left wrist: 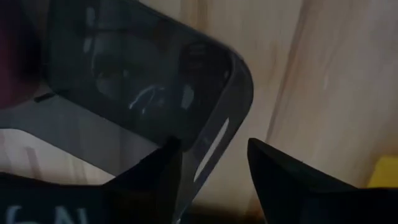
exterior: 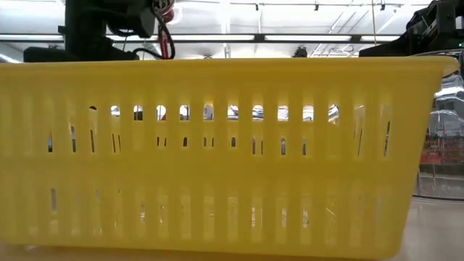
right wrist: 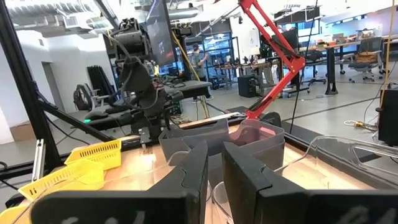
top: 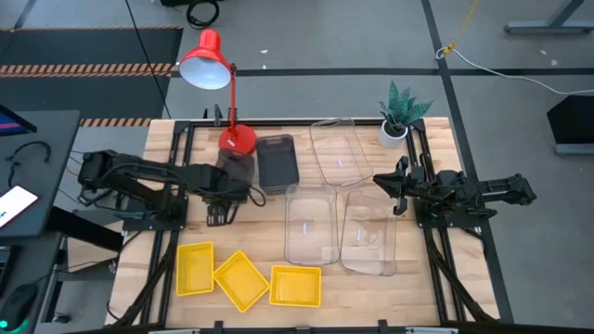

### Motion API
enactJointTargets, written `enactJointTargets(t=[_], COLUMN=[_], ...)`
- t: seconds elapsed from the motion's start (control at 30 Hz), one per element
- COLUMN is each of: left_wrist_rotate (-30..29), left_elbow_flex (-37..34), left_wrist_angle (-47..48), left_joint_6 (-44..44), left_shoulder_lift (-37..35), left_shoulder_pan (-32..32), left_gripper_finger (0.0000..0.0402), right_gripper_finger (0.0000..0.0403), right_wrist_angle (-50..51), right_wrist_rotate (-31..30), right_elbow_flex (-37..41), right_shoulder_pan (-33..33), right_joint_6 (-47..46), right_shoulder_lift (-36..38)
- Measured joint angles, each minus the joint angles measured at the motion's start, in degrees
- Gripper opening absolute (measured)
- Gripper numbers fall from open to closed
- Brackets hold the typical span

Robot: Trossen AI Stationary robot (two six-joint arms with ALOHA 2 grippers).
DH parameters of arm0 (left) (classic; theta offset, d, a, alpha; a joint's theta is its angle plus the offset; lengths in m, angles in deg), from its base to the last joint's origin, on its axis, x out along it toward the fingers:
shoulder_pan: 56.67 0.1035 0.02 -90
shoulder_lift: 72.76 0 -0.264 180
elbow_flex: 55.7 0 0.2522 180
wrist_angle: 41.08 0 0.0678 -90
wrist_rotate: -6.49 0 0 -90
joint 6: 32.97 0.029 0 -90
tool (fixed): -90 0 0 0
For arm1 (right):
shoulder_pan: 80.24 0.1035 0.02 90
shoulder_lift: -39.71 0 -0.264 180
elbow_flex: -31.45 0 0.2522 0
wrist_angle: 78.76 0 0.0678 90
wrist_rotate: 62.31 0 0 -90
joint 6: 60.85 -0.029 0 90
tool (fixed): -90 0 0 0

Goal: Stack baskets by color
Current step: Stack the left black bin on top of the right black bin

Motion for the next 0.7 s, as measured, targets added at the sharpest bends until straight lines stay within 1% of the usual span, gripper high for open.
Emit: enactJointTargets(t=[0.13, 0.33, 0.53, 0.7], left_wrist_rotate=[0.59, 0.16, 0.13, 1.78], left_elbow_flex=[-0.45, -3.5, -3.63, -3.62], left_wrist_angle=[0.93, -1.59, -2.67, -3.69], left_joint_6=[2.7, 4.83, 5.06, 5.21], left_shoulder_lift=[2.54, 6.46, 8.36, 8.69], left_shoulder_pan=[-0.02, 0.08, 0.11, 0.13], left_gripper_finger=[0.0188, 0.0156, 0.0104, 0.0042], right_gripper_finger=[0.0054, 0.0054, 0.0054, 0.0054], right_wrist_angle=[-0.08, -0.13, -0.1, -0.06], right_wrist_rotate=[0.02, 0.01, 0.0, -0.01], right_elbow_flex=[-0.01, 0.0, -0.01, 0.0], right_shoulder_pan=[0.02, 0.02, 0.01, 0.0], right_joint_6=[0.0, 0.0, 0.0, 0.0], right_shoulder_lift=[0.0, 0.0, 0.0, 0.0])
